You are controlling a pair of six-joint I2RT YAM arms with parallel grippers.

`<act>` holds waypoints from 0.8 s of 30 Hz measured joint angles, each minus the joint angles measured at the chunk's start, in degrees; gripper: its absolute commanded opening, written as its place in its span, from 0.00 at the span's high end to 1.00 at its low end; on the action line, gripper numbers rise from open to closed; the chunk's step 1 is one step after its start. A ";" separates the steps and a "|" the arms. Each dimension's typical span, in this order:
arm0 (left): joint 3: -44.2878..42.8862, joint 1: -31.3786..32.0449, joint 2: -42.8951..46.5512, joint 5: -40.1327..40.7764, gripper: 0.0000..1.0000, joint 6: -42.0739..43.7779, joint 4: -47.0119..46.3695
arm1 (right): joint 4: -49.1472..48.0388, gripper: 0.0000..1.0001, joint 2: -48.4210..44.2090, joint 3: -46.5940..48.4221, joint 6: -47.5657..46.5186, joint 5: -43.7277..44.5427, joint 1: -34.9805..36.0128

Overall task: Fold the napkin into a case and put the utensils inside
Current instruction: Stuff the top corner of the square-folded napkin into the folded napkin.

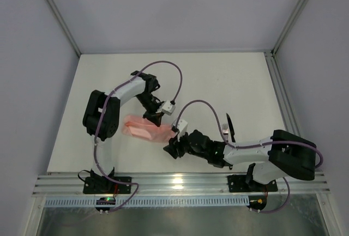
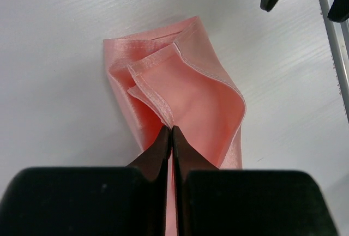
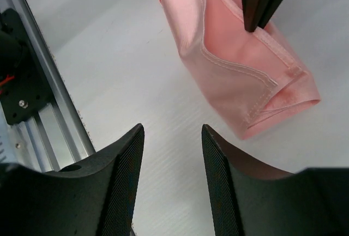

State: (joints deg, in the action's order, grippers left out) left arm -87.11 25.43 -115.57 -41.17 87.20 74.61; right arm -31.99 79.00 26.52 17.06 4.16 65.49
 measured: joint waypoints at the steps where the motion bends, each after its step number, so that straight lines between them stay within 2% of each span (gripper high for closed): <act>1: -0.04 -0.02 -0.07 0.00 1.00 -0.02 0.04 | -0.85 0.49 0.90 -0.13 -1.18 1.05 1.40; 5: -0.11 -0.02 -0.24 0.00 1.00 -0.04 0.09 | -5.33 0.49 6.58 0.46 -6.29 6.14 5.25; 10: -0.72 -0.02 -0.85 0.00 1.00 -0.07 0.48 | -7.96 0.49 14.99 2.45 -11.43 11.78 6.14; 17: -1.16 -0.07 -0.96 -0.02 1.00 0.00 0.92 | -10.56 0.47 18.67 4.81 -13.11 15.15 2.99; 24: -1.20 -0.13 -0.96 -0.20 1.00 0.20 0.87 | -13.22 0.46 19.80 5.29 -12.74 13.00 -1.14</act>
State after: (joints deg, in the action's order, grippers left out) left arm -88.31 25.30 -116.53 -41.36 87.39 75.48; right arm -45.21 98.80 31.81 4.32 17.17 64.36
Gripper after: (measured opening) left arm 0.007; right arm 0.538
